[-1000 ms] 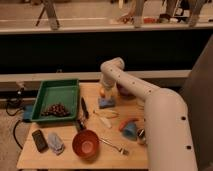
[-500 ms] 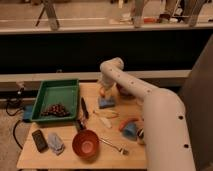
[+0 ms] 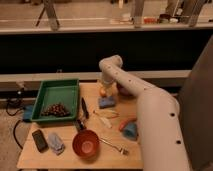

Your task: Place apple in red bowl

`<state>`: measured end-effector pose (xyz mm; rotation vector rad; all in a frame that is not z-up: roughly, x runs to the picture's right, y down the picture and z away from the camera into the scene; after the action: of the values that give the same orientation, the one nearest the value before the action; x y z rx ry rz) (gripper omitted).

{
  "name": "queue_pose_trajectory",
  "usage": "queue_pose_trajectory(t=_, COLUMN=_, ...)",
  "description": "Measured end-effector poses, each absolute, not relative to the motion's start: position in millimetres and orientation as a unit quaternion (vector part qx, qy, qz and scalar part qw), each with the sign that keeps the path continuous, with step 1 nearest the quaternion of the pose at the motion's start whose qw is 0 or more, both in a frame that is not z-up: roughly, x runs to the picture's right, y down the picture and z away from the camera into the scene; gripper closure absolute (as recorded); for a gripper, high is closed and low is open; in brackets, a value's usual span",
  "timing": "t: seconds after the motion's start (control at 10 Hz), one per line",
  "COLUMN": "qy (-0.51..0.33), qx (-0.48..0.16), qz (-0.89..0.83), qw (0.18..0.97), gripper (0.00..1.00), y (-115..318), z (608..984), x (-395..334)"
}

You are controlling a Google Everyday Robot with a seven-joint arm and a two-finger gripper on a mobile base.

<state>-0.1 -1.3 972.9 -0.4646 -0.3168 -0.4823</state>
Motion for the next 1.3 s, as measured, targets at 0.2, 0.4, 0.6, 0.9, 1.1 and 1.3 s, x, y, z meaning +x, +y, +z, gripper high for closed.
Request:
queue_pose_trajectory(t=0.2, qy=-0.160, qx=-0.225, qz=-0.244, qw=0.930, gripper=0.20, y=-3.1, z=975.7, x=3.1)
queue_pose_trajectory(t=0.4, qy=-0.170, qx=-0.223, qz=-0.258, qw=0.925, gripper=0.20, y=-2.9, z=980.8, x=5.2)
queue_pose_trajectory(t=0.6, qy=-0.177, qx=-0.219, qz=-0.280, qw=0.918, gripper=0.20, y=-2.5, z=984.7, x=4.5)
queue_pose_trajectory(t=0.9, qy=-0.188, qx=-0.215, qz=-0.311, qw=0.907, gripper=0.20, y=-1.8, z=988.9, x=8.0)
queue_pose_trajectory(t=1.1, qy=-0.193, qx=-0.213, qz=-0.328, qw=0.900, gripper=0.20, y=-1.5, z=991.4, x=11.7)
queue_pose_trajectory(t=1.3, qy=-0.201, qx=-0.208, qz=-0.349, qw=0.892, gripper=0.20, y=-0.6, z=994.0, x=14.2)
